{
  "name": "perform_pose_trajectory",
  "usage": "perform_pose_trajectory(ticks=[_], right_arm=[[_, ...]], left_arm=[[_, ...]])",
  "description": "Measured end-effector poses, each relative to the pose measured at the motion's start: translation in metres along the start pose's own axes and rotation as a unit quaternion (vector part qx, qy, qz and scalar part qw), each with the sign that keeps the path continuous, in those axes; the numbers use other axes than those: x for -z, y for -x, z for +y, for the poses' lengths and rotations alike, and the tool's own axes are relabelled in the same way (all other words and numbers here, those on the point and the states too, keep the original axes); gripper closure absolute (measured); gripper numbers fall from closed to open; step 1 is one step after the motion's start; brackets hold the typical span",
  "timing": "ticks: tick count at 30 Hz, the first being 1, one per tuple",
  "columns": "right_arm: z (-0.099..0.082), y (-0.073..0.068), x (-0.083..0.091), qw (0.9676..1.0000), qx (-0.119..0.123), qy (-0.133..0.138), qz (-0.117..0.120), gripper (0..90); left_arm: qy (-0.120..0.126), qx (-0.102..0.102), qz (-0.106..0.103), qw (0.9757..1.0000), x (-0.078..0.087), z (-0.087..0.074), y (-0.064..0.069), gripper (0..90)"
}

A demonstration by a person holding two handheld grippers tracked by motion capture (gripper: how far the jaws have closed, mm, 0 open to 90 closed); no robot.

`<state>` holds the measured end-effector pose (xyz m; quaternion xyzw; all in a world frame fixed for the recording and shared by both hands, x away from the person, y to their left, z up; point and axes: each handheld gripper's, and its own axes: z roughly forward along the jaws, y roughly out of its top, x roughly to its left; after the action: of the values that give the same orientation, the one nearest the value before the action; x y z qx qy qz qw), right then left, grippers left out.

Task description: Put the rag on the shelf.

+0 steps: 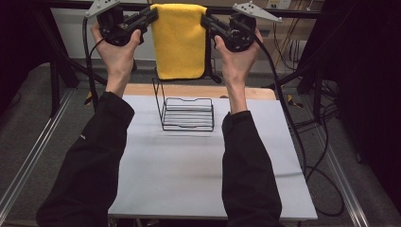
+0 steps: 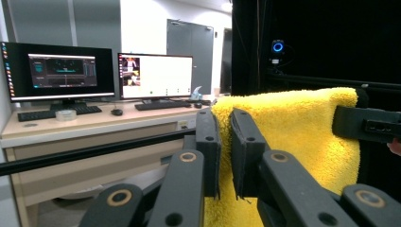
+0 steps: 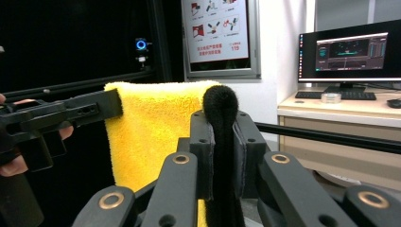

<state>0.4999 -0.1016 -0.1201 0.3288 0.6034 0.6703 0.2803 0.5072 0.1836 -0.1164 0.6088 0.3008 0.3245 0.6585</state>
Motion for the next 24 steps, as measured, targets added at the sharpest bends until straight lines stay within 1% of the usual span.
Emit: perform_pose_trajectory(ticks=[1,5,10,14,20,24], right_arm=[[0.001,0.001,-0.001,1.0000,-0.001,-0.001,-0.001,80.6],[0.003,0.005,-0.005,1.0000,-0.001,0.003,-0.004,80.6],[0.002,0.009,-0.012,1.0000,0.000,0.003,-0.008,80.5],[-0.002,0.012,-0.017,0.9999,0.010,-0.004,-0.008,80.5],[-0.014,0.015,-0.025,0.9997,0.012,-0.017,-0.009,80.5],[-0.023,0.015,-0.026,0.9995,0.016,-0.027,-0.009,80.5]], left_arm=[[-0.002,-0.004,0.001,1.0000,-0.002,0.001,-0.001,82.8],[-0.002,-0.009,0.007,0.9999,-0.009,0.004,-0.003,82.8],[-0.006,-0.006,0.010,0.9999,-0.016,0.001,-0.008,82.7],[-0.010,-0.007,0.012,0.9999,-0.018,-0.007,-0.012,82.8],[-0.022,-0.012,0.014,0.9996,-0.018,-0.021,-0.017,82.8],[-0.029,-0.015,0.012,0.9994,-0.016,-0.033,-0.019,82.8]])
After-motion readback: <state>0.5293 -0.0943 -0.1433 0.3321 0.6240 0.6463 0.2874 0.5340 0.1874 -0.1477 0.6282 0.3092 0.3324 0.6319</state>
